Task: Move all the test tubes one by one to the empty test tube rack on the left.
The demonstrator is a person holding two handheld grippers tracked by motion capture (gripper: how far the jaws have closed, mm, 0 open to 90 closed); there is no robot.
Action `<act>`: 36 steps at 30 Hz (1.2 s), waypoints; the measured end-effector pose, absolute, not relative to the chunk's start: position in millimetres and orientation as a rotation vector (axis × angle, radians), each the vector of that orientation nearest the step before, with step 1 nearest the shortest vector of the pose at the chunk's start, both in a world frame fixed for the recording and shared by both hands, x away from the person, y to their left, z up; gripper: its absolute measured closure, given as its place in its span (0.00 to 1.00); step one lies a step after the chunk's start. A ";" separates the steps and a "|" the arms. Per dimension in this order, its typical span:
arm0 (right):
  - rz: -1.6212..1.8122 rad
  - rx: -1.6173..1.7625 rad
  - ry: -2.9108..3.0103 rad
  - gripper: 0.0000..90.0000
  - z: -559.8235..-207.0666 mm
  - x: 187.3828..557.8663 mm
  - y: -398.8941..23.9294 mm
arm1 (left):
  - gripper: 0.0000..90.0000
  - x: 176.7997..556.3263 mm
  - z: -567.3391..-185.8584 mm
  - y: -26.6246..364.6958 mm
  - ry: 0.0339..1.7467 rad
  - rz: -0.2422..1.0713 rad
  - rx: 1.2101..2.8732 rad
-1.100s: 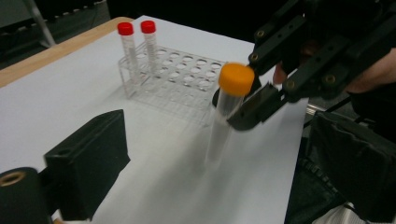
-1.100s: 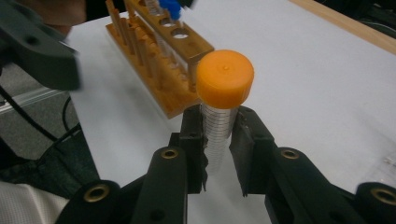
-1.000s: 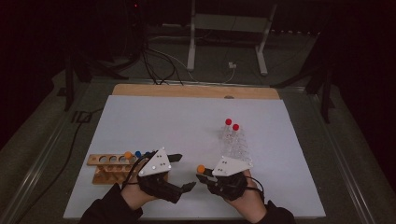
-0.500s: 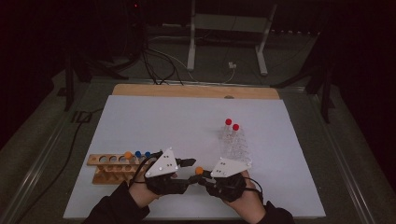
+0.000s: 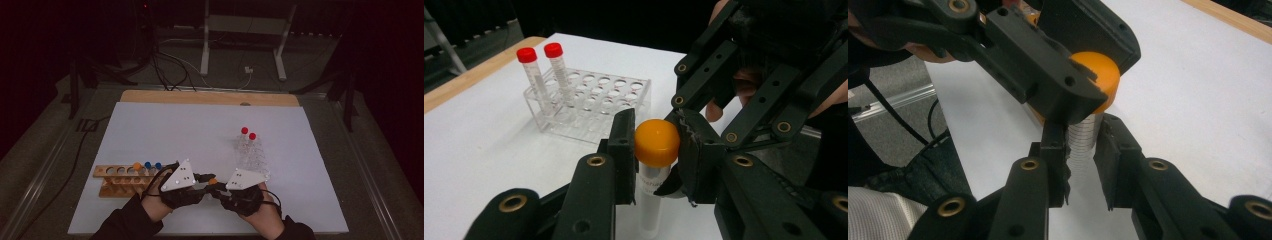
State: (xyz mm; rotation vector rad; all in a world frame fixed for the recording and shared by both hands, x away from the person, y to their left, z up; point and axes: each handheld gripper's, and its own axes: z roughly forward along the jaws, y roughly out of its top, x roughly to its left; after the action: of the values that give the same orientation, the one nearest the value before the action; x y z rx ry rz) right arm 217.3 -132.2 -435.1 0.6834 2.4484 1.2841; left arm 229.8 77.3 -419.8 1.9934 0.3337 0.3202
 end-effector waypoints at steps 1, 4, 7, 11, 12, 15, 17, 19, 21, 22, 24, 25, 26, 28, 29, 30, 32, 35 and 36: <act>1.285 0.683 2.447 0.84 -434.8 217.2 -132.2 | 0.80 229.6 -419.6 77.4 0.330 0.326 1.994; 1.297 0.684 2.449 0.83 -434.9 217.8 -132.6 | 0.80 229.8 -419.0 77.7 0.331 0.327 1.997; 1.330 0.684 2.442 0.72 -435.5 219.1 -133.9 | 0.80 230.7 -418.1 79.5 0.341 0.328 1.994; 1.352 0.686 2.400 0.58 -431.6 218.3 -137.0 | 0.80 231.6 -414.5 83.5 0.349 0.341 1.986; 1.361 0.690 2.386 0.54 -430.3 218.7 -138.7 | 0.80 231.6 -413.5 84.5 0.347 0.344 1.984; 1.370 0.718 2.345 0.40 -427.1 221.2 -144.2 | 0.80 231.6 -410.5 87.8 0.352 0.354 1.980; 1.376 0.746 2.320 0.32 -425.5 223.4 -148.3 | 0.80 232.4 -408.1 91.0 0.361 0.358 1.978; 1.381 0.773 2.295 0.24 -424.6 225.4 -152.0 | 0.80 233.0 -405.5 94.6 0.366 0.369 1.975; 1.380 0.799 2.270 0.16 -424.1 227.3 -154.6 | 0.80 233.0 -402.7 98.1 0.371 0.384 1.971; 1.379 0.810 2.260 0.14 -423.9 228.2 -155.8 | 0.80 233.3 -401.4 100.0 0.374 0.385 1.967; 1.377 0.821 2.254 0.04 -424.1 230.4 -158.0 | 0.80 233.6 -398.5 104.6 0.383 0.403 1.960; 1.378 0.831 2.254 0.03 -424.6 231.4 -159.2 | 0.80 234.0 -397.0 107.0 0.387 0.407 1.958; 1.379 0.830 2.256 0.00 -425.0 232.2 -160.6 | 0.80 234.0 -395.9 108.7 0.393 0.411 1.955; 1.379 0.839 2.249 0.00 -425.6 233.2 -162.4 | 0.80 234.2 -392.6 113.5 0.402 0.428 1.947; 1.371 0.843 2.247 0.00 -425.8 233.9 -163.2 | 0.80 234.3 -390.5 116.6 0.406 0.435 1.943; 1.369 0.848 2.243 0.00 -426.3 234.8 -164.3 | 0.80 234.1 -389.1 118.9 0.411 0.442 1.937; 1.372 0.854 2.231 0.00 -426.7 235.9 -166.2 | 0.80 234.1 -386.5 123.9 0.425 0.455 1.933; 1.383 0.868 2.215 0.00 -427.1 237.8 -169.5 | 0.80 234.3 -383.4 132.5 0.443 0.474 1.924; 1.384 0.869 2.216 0.00 -427.1 238.3 -170.4 | 0.80 234.2 -382.7 135.4 0.451 0.479 1.922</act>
State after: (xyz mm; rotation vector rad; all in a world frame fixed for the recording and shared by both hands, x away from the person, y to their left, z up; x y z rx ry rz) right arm 238.3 -170.4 -427.1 0.8689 2.2155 1.3844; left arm 234.2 135.4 -382.7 1.9225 0.4505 0.4794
